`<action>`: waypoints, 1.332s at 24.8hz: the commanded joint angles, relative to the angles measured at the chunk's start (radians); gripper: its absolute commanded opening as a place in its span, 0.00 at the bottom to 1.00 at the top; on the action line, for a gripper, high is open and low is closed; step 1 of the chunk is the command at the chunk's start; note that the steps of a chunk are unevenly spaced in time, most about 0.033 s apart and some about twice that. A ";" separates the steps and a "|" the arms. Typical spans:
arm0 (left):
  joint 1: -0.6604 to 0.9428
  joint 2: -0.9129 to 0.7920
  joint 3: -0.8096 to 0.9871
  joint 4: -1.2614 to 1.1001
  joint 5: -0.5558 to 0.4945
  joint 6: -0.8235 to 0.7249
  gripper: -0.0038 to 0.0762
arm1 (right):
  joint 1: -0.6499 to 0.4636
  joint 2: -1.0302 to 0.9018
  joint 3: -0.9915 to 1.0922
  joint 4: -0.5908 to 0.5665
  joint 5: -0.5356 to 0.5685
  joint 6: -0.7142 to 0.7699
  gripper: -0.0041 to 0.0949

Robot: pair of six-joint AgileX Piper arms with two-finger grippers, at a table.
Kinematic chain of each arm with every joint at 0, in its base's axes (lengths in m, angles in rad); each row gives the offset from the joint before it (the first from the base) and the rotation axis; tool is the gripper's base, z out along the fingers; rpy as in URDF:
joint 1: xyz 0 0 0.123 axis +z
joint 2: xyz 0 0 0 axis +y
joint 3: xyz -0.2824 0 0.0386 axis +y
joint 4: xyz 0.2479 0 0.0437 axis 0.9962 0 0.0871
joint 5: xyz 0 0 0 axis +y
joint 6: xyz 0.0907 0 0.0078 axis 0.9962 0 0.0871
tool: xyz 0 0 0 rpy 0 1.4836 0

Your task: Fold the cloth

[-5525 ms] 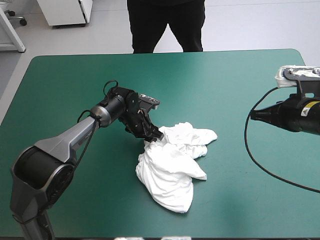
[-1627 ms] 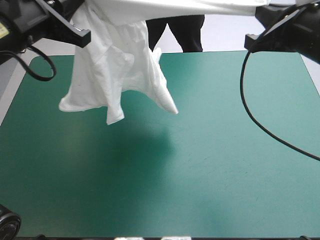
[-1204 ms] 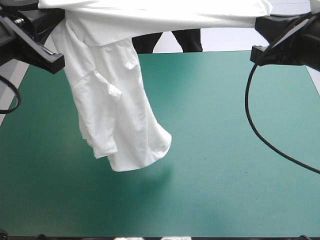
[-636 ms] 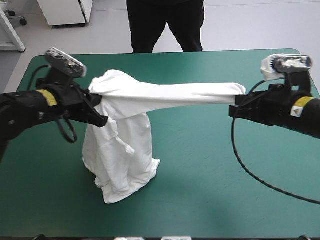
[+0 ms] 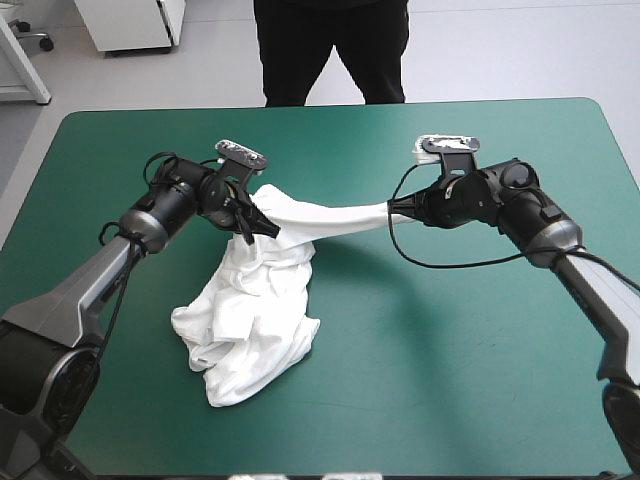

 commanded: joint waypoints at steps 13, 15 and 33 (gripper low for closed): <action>0.002 0.042 -0.090 0.006 -0.028 -0.001 0.77 | -0.007 0.097 -0.131 0.006 0.047 -0.043 0.53; 0.002 0.020 -0.162 0.013 0.100 -0.004 0.77 | -0.007 0.091 -0.202 0.005 0.169 -0.074 0.53; 0.153 -0.379 -0.042 0.028 0.431 -0.047 0.60 | -0.007 -0.130 -0.243 0.022 0.377 -0.092 0.53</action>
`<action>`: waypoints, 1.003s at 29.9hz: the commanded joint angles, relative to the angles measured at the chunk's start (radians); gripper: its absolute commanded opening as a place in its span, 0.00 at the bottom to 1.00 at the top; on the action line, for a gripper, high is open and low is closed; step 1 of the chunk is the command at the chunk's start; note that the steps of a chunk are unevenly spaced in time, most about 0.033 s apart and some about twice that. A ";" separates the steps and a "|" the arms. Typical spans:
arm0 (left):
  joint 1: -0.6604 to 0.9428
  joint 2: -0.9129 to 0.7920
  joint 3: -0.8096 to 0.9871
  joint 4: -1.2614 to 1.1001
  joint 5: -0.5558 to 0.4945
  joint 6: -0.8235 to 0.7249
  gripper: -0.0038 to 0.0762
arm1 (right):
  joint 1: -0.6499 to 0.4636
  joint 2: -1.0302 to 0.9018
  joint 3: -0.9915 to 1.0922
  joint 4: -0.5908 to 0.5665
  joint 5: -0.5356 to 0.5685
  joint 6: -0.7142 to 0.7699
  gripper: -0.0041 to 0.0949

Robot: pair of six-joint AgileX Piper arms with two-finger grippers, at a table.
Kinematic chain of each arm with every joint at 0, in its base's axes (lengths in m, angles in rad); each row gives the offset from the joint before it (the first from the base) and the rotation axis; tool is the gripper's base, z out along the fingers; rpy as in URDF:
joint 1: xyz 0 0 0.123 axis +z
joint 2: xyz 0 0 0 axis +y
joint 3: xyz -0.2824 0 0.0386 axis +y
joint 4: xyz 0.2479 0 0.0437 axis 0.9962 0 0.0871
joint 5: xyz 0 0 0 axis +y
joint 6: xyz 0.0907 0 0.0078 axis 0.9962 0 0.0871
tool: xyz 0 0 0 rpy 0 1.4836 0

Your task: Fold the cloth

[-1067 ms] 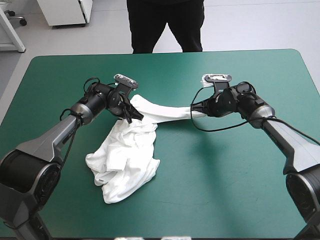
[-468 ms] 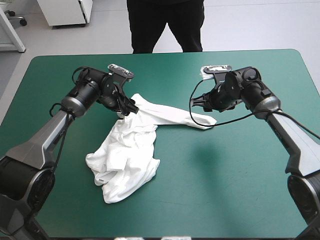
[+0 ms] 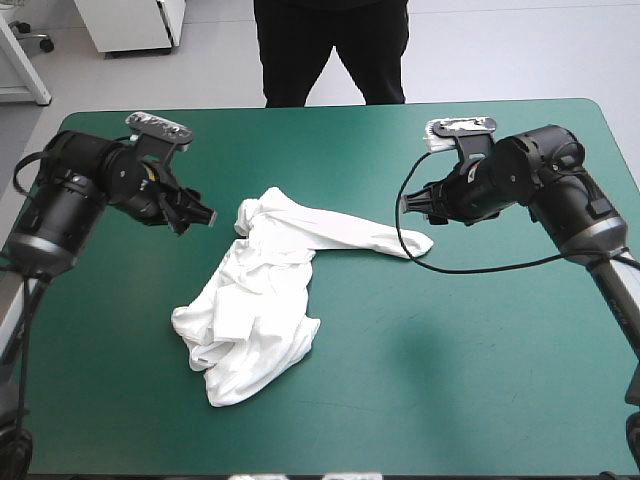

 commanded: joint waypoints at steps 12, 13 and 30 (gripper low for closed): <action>0.077 -0.179 0.394 -0.091 -0.014 0.000 0.63 | -0.007 -0.049 -0.032 0.001 0.003 -0.006 0.53; 0.077 -0.178 0.416 -0.091 -0.032 0.000 0.64 | -0.007 -0.049 -0.032 0.001 0.011 -0.006 0.53; 0.077 0.057 0.514 -0.107 -0.208 -0.008 0.64 | -0.007 -0.049 -0.032 -0.003 0.027 -0.006 0.49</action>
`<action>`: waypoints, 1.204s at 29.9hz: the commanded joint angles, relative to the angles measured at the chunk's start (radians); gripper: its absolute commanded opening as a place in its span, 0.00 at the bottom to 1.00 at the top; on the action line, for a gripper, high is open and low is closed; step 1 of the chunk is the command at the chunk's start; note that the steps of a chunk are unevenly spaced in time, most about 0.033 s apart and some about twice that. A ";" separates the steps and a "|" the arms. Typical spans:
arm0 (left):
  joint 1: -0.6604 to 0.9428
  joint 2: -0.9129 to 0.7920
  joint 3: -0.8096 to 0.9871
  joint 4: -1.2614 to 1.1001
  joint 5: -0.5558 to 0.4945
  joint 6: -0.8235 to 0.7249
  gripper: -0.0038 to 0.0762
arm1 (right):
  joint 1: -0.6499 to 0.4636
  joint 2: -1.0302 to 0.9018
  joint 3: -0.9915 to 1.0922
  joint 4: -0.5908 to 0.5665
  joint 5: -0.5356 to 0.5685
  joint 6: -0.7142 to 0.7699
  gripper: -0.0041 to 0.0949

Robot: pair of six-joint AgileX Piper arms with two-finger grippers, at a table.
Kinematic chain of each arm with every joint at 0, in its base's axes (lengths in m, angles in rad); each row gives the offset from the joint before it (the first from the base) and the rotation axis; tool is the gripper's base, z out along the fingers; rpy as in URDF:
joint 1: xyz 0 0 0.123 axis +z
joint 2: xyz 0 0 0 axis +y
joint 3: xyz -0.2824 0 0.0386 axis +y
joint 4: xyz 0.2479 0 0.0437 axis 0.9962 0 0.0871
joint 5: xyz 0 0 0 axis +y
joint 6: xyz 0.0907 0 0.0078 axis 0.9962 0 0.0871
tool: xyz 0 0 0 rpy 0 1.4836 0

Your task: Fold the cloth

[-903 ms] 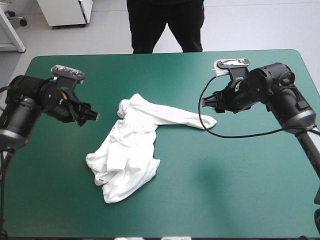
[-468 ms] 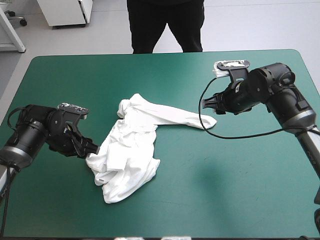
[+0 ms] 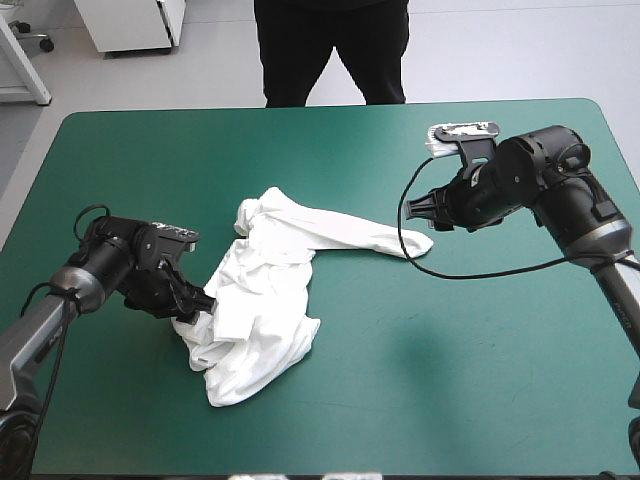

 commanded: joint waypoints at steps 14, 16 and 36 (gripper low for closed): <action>0.001 0.155 -0.019 -0.031 -0.084 -0.008 0.42 | -0.007 -0.039 -0.032 -0.005 -0.023 -0.006 0.48; 0.001 0.148 -0.019 -0.031 -0.084 -0.008 0.19 | -0.007 -0.036 -0.032 -0.005 -0.025 -0.006 0.48; 0.001 0.128 -0.019 -0.029 -0.066 0.001 0.04 | -0.064 0.267 -0.034 0.000 -0.145 -0.009 0.64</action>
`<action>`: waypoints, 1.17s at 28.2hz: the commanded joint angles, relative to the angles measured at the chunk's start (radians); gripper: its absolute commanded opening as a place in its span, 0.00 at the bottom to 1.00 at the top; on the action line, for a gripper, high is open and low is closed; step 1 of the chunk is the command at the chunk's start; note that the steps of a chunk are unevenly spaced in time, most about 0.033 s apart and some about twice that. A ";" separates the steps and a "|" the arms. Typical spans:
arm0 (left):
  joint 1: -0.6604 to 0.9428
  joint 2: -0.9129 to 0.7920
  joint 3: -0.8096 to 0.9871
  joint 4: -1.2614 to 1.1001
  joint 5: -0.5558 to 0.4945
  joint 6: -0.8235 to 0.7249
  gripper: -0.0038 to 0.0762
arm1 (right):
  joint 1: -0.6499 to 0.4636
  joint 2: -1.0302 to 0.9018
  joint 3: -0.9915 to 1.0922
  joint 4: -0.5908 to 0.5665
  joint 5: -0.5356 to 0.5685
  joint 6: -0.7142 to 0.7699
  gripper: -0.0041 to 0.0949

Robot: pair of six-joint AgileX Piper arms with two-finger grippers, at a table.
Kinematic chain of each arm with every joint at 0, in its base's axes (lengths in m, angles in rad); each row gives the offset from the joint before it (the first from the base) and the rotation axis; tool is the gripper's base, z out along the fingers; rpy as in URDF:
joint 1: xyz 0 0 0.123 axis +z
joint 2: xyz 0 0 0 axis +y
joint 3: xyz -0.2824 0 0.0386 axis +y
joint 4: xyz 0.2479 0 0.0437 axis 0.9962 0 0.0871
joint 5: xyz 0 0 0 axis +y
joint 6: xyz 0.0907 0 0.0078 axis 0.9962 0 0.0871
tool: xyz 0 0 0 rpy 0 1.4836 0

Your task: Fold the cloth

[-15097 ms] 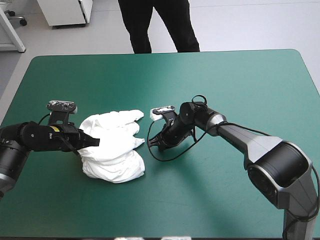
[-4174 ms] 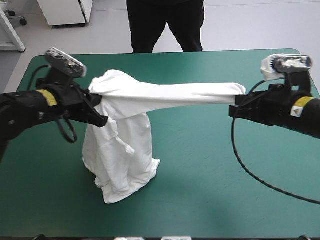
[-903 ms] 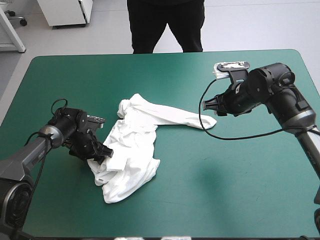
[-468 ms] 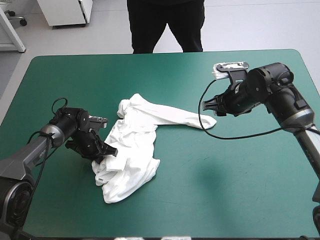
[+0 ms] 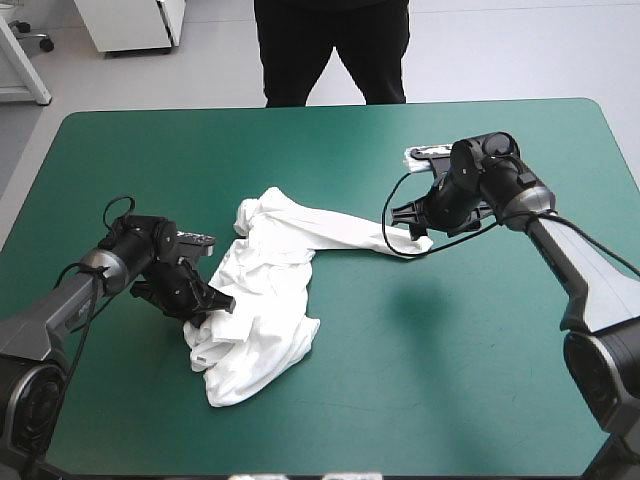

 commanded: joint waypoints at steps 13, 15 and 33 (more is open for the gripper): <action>0.002 -0.017 -0.001 0.073 -0.043 -0.011 0.04 | -0.047 0.111 -0.035 0.048 -0.128 -0.053 0.64; 0.002 -0.017 -0.001 0.073 -0.043 0.002 0.04 | -0.047 0.131 -0.035 0.055 -0.135 -0.056 0.64; 0.002 -0.035 -0.012 0.086 -0.030 -0.005 0.04 | -0.045 0.171 -0.040 0.198 -0.095 -0.164 0.02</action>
